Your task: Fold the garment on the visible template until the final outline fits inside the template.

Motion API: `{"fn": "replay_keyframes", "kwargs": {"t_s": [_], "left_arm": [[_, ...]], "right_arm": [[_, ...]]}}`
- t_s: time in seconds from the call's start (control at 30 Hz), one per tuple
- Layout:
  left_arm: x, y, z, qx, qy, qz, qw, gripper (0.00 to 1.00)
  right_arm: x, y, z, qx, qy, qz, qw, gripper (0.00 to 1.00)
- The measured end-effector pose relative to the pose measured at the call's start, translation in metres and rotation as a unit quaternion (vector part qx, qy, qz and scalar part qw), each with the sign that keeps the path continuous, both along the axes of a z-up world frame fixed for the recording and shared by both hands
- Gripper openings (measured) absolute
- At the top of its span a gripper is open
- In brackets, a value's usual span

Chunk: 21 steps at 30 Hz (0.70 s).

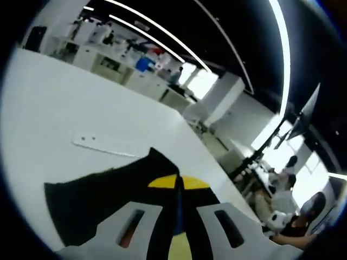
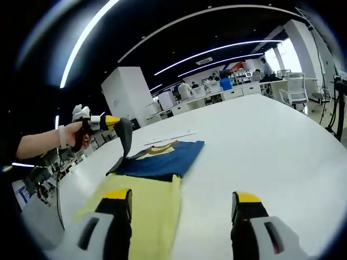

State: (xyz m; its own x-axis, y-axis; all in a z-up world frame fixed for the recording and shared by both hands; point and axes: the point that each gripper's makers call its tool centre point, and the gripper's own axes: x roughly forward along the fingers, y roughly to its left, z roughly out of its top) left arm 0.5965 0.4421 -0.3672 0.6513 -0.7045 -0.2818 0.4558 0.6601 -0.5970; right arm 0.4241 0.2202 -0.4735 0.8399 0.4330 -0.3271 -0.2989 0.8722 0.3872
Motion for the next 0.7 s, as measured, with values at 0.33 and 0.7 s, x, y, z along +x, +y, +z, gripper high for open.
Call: {"fn": "replay_keyframes", "kwargs": {"t_s": [0.33, 0.7], "left_arm": [[-0.001, -0.050, -0.023, 0.008, 0.013, -0.039, 0.9991, 0.00], [-0.011, -0.098, -0.063, 0.017, 0.044, -0.076, 0.9960, 0.00]], "right_arm": [[-0.001, -0.005, -0.010, 0.000, 0.009, -0.005, 0.9999, 0.75], [-0.007, -0.012, -0.017, -0.003, 0.019, -0.012, 0.9997, 0.75]]}}
